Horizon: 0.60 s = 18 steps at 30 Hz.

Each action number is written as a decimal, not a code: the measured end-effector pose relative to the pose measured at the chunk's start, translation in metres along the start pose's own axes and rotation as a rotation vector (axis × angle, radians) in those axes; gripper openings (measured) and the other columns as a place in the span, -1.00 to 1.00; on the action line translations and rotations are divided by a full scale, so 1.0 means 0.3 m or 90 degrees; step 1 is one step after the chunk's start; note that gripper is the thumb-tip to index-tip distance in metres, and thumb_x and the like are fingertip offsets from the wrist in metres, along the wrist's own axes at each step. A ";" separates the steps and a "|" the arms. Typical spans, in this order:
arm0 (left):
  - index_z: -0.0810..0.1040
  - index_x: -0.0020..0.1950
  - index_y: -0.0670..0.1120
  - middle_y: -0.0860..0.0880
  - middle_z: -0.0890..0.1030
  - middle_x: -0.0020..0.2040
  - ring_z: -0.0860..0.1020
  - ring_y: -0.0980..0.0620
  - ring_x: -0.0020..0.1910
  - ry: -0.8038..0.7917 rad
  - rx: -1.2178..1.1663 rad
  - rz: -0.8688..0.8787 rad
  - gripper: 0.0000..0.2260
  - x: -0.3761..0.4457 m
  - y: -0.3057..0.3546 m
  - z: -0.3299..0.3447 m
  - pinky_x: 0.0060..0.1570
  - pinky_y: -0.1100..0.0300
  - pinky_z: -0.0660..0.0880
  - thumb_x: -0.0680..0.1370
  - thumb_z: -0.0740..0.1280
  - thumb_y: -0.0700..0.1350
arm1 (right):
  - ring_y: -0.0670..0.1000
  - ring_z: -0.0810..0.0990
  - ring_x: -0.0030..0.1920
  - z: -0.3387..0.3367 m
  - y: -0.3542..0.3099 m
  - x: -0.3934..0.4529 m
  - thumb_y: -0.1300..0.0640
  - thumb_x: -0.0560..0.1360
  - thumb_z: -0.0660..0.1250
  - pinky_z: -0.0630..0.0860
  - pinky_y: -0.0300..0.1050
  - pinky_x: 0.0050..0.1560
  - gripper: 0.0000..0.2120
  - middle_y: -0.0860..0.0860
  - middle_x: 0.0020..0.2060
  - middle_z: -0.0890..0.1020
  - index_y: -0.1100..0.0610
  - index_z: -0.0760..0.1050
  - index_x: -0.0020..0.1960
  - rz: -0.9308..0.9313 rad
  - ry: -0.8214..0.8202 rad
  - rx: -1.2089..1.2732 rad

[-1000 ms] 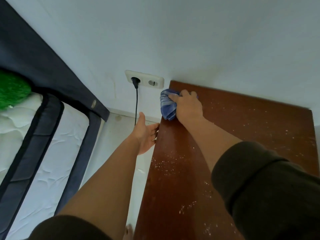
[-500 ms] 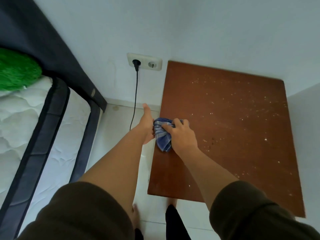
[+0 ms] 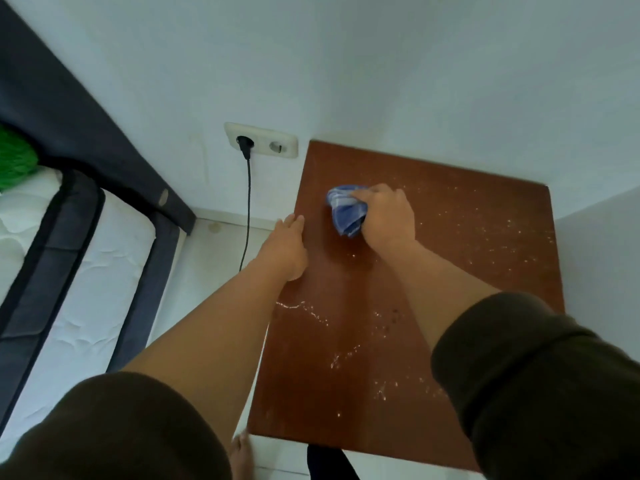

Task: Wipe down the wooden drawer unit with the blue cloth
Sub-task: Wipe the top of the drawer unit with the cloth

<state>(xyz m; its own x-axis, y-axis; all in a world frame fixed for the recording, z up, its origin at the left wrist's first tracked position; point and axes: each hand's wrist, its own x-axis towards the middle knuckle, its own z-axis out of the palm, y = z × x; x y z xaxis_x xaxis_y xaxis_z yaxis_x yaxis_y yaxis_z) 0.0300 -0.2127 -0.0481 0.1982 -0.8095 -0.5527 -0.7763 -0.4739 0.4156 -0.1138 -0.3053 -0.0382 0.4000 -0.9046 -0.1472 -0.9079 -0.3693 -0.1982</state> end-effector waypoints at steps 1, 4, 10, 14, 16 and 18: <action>-0.06 0.55 -0.10 -0.05 -0.08 0.57 -0.08 -0.06 0.54 0.002 0.052 0.010 -0.40 0.033 0.021 0.013 0.50 0.05 0.04 0.58 0.14 -0.27 | 0.22 0.43 0.16 -0.008 0.028 0.055 0.18 0.62 0.13 0.44 -0.03 0.11 -0.65 0.09 0.20 0.53 -0.07 0.50 0.32 0.005 0.015 0.008; -0.12 0.55 -0.06 -0.02 -0.17 0.57 -0.15 -0.05 0.54 0.030 0.152 0.043 -0.36 0.123 0.066 0.032 0.49 -0.03 0.02 0.58 0.16 -0.27 | 0.23 0.46 0.14 -0.027 0.083 0.203 0.17 0.62 0.12 0.46 -0.03 0.07 -0.65 0.13 0.14 0.55 -0.07 0.50 0.32 0.013 0.054 0.020; -0.17 0.55 0.01 0.04 -0.17 0.56 -0.11 0.00 0.54 -0.001 0.181 0.038 -0.25 0.187 0.072 0.024 0.47 0.00 0.09 0.55 0.28 -0.22 | 0.22 0.43 0.19 -0.005 0.125 0.369 0.18 0.64 0.07 0.44 -0.01 0.08 -0.64 0.16 0.17 0.50 -0.03 0.45 0.36 0.023 0.049 0.011; -0.16 0.55 0.04 0.08 -0.18 0.56 -0.09 0.02 0.54 0.000 0.183 0.032 -0.23 0.193 0.072 0.024 0.45 0.00 0.15 0.54 0.29 -0.23 | 0.26 0.33 0.29 0.037 0.118 0.391 0.13 0.64 0.10 0.45 0.04 0.11 -0.63 0.15 0.28 0.39 -0.08 0.37 0.41 0.044 -0.010 -0.035; -0.15 0.55 0.05 0.08 -0.17 0.56 -0.09 0.03 0.54 -0.004 0.180 0.039 -0.23 0.197 0.065 0.022 0.45 0.00 0.16 0.54 0.30 -0.23 | 0.26 0.30 0.31 0.039 0.109 0.400 0.11 0.63 0.13 0.45 0.06 0.13 -0.64 0.14 0.31 0.36 -0.08 0.38 0.40 0.059 -0.018 -0.045; -0.15 0.55 0.06 0.09 -0.17 0.56 -0.09 0.04 0.54 -0.005 0.178 0.042 -0.22 0.196 0.059 0.021 0.45 0.00 0.17 0.53 0.31 -0.23 | 0.25 0.30 0.33 0.031 0.103 0.404 0.12 0.62 0.15 0.45 0.06 0.16 -0.64 0.13 0.31 0.35 -0.08 0.38 0.40 0.068 -0.035 -0.051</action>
<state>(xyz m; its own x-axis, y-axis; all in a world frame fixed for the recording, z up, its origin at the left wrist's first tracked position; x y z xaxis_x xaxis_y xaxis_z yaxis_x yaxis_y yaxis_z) 0.0240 -0.2665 -0.0779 0.1379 -0.8318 -0.5377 -0.9227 -0.3052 0.2356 -0.0923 -0.4243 -0.0711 0.3054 -0.9273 -0.2166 -0.9517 -0.2898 -0.1014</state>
